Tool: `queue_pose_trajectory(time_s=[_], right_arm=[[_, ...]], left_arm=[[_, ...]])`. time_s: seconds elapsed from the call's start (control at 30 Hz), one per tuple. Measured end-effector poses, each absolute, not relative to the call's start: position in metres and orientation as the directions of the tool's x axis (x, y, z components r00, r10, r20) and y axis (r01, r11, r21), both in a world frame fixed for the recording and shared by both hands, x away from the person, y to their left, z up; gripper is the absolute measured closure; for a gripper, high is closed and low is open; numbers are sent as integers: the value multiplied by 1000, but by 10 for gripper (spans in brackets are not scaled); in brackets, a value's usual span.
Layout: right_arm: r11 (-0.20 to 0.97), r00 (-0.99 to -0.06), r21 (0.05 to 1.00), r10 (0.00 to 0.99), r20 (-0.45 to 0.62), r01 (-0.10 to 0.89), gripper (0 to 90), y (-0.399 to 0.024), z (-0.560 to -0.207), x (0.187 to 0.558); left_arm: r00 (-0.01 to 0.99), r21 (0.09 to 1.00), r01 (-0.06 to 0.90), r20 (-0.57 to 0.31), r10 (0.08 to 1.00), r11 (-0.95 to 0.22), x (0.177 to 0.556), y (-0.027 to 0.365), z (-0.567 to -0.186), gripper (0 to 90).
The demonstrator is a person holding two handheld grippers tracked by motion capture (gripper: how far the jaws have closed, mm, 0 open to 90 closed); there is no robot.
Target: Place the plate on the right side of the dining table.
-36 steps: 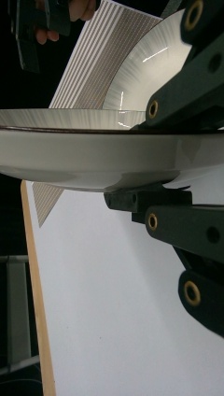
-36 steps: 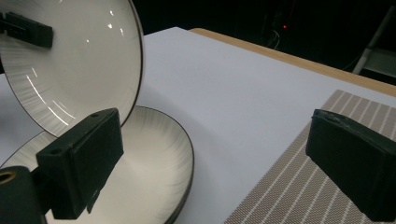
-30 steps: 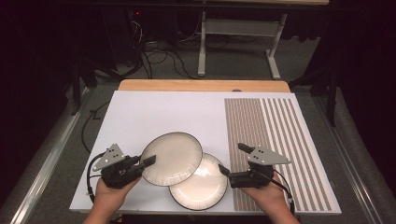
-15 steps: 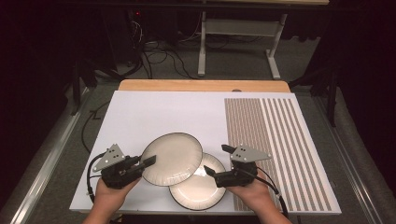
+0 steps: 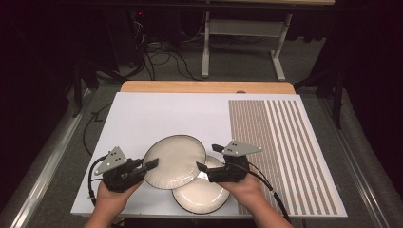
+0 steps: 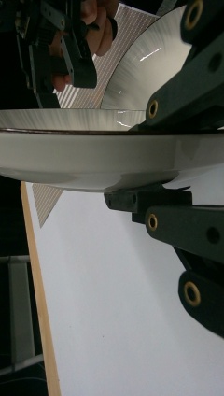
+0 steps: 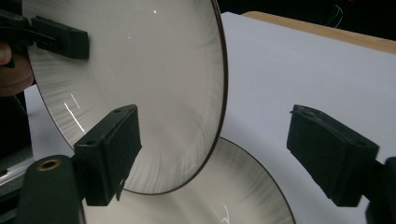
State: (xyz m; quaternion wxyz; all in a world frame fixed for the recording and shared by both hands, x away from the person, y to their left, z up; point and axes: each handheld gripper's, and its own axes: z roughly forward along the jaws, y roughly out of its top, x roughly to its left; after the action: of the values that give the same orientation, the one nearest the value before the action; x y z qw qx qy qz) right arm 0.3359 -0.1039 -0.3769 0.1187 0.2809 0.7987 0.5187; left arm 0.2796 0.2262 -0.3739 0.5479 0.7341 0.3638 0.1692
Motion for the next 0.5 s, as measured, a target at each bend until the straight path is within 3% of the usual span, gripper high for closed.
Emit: queue_pose_trajectory(time_s=[0.17,0.23,0.5], right_arm=[[294,-811,894,573,119,339,344,-97,-377,338],[292,-811,894,573,120,339,468,-95,-378,339],[294,-810,880,565,155,373,630,-93,-381,341]], left_arm=[[679,928,347,-148,719,-137,279,227,-374,766],[679,927,349,-151,719,-135,279,227,-374,766],[682,929,342,-142,718,-142,279,227,-374,766]])
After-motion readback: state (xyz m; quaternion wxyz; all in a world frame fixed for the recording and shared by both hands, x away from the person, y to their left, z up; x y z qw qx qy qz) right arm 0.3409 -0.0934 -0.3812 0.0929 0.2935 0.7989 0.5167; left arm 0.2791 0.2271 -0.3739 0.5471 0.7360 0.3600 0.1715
